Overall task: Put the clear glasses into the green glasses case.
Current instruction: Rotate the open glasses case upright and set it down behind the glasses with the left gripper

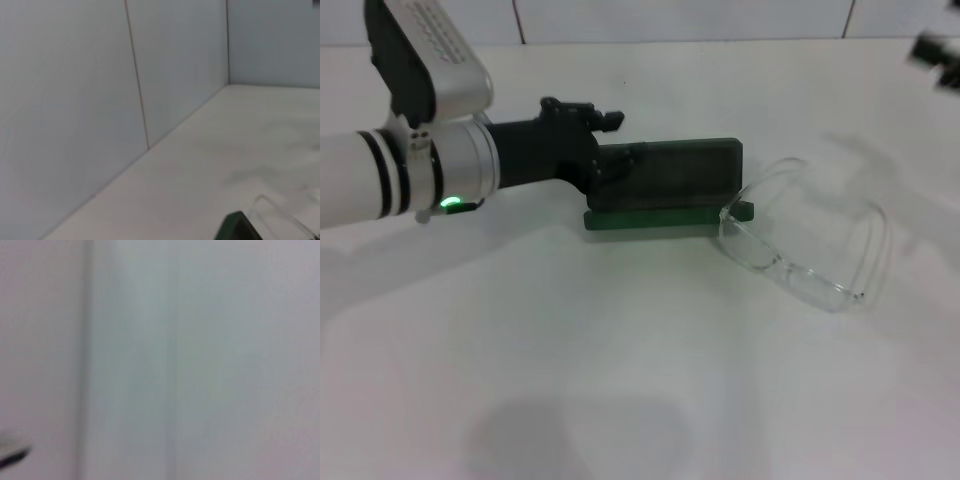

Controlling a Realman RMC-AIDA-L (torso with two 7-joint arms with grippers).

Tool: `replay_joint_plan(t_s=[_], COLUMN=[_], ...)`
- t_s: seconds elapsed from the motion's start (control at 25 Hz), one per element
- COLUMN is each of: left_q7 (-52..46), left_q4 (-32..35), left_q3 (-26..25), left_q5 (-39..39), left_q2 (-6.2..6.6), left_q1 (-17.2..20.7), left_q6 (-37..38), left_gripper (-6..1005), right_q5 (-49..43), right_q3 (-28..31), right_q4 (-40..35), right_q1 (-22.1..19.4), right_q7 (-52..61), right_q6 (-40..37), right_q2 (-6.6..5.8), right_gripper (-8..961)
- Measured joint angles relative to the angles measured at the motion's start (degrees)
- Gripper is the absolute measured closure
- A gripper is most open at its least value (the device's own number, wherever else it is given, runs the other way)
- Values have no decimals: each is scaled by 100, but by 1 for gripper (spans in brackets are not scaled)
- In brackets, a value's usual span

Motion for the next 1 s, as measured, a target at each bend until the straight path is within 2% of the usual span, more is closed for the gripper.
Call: replay_joint_plan(t_s=[0.08,0.24,0.56,1.0], left_q7=[43,65,67,64], left_q4=[-224,-384,-426,-437], left_q3=[21,65,587,779], left_q5=[-13,1,17,74], left_q2=[0,1,4,11], left_q1=[-102,-175,-189,-130], left_q6=[-9,23,-2,44], left_gripper=[558,558,558,559], right_q5=[487,896,896,907], right_q3=[323,676,672,671], right_q4=[355,763,851,865], right_q1=[-83,-128,-51,-39], right_q7=[-322,-699,-800,-806], right_q6=[13,-6,97,170], right_q2=[-1,3,-6,-13], right_gripper=[84,84,83,84])
